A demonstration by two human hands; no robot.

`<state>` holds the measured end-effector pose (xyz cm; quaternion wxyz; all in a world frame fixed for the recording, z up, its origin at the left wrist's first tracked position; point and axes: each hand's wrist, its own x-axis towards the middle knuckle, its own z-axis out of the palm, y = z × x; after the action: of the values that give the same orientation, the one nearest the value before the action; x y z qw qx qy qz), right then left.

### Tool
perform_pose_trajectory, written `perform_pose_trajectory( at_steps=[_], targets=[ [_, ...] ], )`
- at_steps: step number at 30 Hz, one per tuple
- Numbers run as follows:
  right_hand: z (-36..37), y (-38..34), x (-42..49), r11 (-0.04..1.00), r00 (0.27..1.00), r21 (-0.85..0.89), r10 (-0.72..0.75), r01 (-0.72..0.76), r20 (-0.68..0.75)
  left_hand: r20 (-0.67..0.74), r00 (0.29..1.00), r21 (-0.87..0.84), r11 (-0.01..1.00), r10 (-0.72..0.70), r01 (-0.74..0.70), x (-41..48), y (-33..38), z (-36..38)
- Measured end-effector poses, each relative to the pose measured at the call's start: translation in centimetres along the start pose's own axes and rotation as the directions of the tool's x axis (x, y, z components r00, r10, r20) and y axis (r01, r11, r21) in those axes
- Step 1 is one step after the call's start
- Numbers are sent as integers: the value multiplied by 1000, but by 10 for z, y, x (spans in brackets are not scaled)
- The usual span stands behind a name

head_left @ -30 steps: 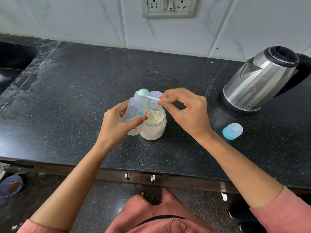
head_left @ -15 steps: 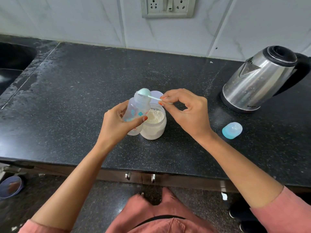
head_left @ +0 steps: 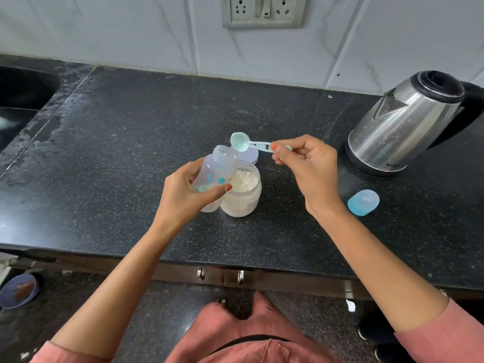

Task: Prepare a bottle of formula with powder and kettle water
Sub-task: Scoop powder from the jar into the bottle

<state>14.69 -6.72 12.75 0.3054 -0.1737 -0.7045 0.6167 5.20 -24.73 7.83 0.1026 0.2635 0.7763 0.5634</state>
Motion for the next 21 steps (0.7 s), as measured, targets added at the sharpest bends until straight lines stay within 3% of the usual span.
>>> perform_pose_trajectory(
  at_steps=[4, 7, 12, 15, 18, 21],
  targets=[
    [-8, 5, 4, 989, 992, 67, 129, -130, 11, 2, 1000, -6, 1000, -23, 23, -2, -3, -2],
    [-12, 14, 6, 991, 995, -88, 98, -97, 9, -14, 999, -8, 999, -42, 42, -2, -6, -4],
    [0, 29, 6, 830, 963, -538, 2, 150, 271, -29, 997, 0, 997, -73, 73, -3, -10, -4],
    [10, 34, 7, 710, 898, -631, -3, 311, 440, -35, 996, -10, 996, -86, 86, -4, -11, -4],
    [18, 33, 10, 579, 857, -702, 9, 415, 515, -41, 994, -7, 995, -99, 99, -4, -11, -3],
    [24, 30, 12, 514, 814, -710, 37, 482, 580, -46, 993, -15, 994, -113, 112, -4, -11, -4]
  ],
)
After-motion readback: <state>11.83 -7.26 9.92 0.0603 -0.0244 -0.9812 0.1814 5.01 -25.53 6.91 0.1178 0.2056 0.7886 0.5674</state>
